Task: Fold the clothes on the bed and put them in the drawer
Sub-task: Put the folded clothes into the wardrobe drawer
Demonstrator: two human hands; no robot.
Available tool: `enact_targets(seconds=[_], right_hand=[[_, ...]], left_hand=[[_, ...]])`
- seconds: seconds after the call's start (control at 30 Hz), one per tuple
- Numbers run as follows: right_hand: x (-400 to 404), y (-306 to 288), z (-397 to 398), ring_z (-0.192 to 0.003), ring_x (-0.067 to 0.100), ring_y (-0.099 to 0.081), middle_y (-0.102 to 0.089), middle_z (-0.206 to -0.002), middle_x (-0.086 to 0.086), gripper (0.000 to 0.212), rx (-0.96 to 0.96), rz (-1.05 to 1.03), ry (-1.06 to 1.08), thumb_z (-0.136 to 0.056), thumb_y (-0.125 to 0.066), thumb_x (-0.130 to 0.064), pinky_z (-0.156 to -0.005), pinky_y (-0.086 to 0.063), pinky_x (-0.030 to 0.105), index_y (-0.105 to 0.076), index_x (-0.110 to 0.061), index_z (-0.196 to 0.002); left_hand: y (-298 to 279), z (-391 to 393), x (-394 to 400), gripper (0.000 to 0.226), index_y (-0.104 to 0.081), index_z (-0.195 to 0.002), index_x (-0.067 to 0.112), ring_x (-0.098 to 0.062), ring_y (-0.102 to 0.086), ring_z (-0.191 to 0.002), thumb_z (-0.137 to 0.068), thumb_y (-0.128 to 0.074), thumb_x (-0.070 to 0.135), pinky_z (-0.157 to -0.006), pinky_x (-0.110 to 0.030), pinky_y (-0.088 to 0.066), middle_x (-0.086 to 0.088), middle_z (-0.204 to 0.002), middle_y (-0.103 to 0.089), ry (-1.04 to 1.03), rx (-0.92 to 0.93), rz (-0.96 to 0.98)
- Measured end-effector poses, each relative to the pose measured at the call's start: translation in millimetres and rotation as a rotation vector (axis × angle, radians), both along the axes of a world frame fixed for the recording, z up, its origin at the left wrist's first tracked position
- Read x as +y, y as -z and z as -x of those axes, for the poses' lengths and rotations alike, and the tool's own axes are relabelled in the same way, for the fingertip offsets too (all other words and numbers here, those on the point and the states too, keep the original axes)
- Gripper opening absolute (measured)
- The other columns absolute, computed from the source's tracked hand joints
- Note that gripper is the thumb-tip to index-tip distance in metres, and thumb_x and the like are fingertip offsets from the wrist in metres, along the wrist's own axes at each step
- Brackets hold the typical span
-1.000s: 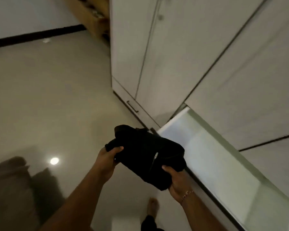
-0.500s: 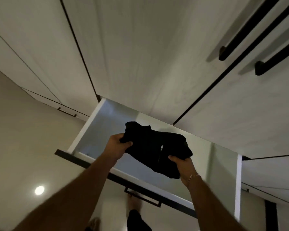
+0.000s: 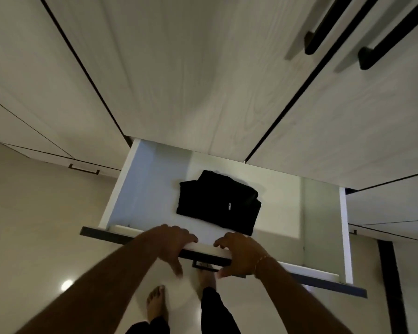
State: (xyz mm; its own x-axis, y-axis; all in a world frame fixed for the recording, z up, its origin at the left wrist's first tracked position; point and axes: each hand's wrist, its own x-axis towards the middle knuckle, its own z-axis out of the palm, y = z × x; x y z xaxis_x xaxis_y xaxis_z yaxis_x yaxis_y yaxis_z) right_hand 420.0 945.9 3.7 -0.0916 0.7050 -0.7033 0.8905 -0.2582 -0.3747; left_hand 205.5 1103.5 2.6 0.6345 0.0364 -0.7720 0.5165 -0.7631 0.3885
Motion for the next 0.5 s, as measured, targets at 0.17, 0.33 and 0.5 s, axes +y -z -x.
enact_targets(seconds=[0.17, 0.33, 0.5], right_hand=[[-0.1, -5.9, 17.0, -0.084, 0.023, -0.064, -0.066, -0.093, -0.005, 0.071, -0.369, -0.396, -0.189, -0.052, -0.082, -0.061, -0.066, -0.049, 0.038, -0.053, -0.03, -0.109], [10.9, -6.6, 3.2, -0.052, 0.024, -0.061, -0.061, -0.058, -0.002, 0.053, -0.585, -0.573, 0.022, -0.053, -0.095, -0.054, -0.046, -0.035, 0.028, -0.065, -0.021, -0.082], [52.0, -1.8, -6.9, -0.071, 0.036, -0.069, -0.07, -0.072, 0.011, 0.029, -0.541, -0.592, 0.492, -0.09, -0.071, -0.04, -0.055, -0.042, 0.032, -0.069, -0.012, -0.084]], left_hand=[[-5.3, 11.1, -5.1, 0.062, -0.058, -0.119, 0.022, -0.029, -0.055, -0.115, -0.066, -0.079, 0.046, -0.096, -0.05, -0.045, -0.007, -0.126, -0.058, 0.2, -0.312, -0.502], [-26.0, -4.9, 15.0, 0.044, -0.056, -0.119, 0.021, -0.029, -0.064, -0.1, -0.092, -0.063, 0.055, -0.084, -0.042, -0.043, -0.005, -0.108, -0.068, -0.063, -0.254, -0.654], [-39.5, -40.6, 44.1, 0.041, -0.057, -0.131, 0.021, -0.029, -0.059, -0.122, -0.099, -0.051, 0.045, -0.097, -0.041, -0.049, -0.007, -0.133, -0.062, -0.278, -0.27, -0.525]])
